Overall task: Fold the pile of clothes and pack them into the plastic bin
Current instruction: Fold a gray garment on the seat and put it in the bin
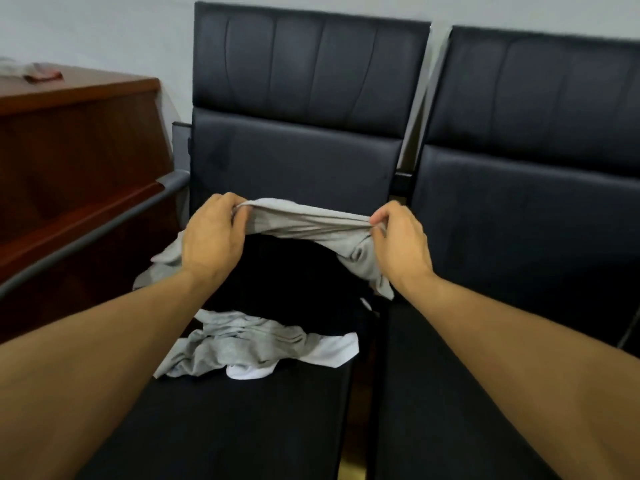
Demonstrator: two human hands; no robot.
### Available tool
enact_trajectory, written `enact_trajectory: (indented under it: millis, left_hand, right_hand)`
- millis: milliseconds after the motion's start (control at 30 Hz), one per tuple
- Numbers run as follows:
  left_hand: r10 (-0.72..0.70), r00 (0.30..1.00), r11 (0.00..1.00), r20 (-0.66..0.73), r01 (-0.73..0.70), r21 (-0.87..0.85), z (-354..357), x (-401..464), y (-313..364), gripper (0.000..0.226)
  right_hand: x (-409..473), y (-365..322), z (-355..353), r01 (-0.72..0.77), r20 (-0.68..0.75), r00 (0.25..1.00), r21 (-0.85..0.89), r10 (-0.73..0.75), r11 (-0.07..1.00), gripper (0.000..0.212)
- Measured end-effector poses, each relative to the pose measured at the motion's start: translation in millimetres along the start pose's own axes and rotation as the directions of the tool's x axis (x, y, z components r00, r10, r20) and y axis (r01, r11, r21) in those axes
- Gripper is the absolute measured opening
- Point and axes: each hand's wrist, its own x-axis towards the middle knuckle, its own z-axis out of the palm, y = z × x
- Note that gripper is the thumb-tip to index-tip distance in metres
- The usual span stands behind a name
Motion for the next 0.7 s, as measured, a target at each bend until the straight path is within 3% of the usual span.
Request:
enact_trajectory:
  millis: [100,233,367,567,700]
  left_hand:
    - [0.026,0.999,0.999,0.019,-0.025,-0.046,-26,6,38,0.028]
    - [0.015,0.999,0.986,0.048,-0.007,-0.166,-61,9,99,0.03]
    - [0.052,0.996,0.952,0.069,-0.029,-0.305,-94,5,153,0.026]
    - [0.098,0.993,0.941,0.063,-0.072,-0.33,-137,-3,229,0.026]
    - [0.028,0.983,0.954,0.182,0.028,-0.297,-150,-15,261,0.025]
  right_hand:
    - [1,-13,-52,-0.049,-0.032,0.998,0.036,0.05,0.998,0.029]
    - [-6,-33,-128,-0.004,-0.071,0.997,-0.033,0.001,0.999,0.026]
    - [-23,-52,-210,-0.003,-0.126,0.992,0.008,0.004,1.0,0.023]
    - [-53,-70,-326,0.021,-0.188,0.981,-0.087,-0.037,0.996,0.024]
    - [-71,-72,-382,-0.073,-0.169,0.983,-0.008,0.071,0.997,0.057]
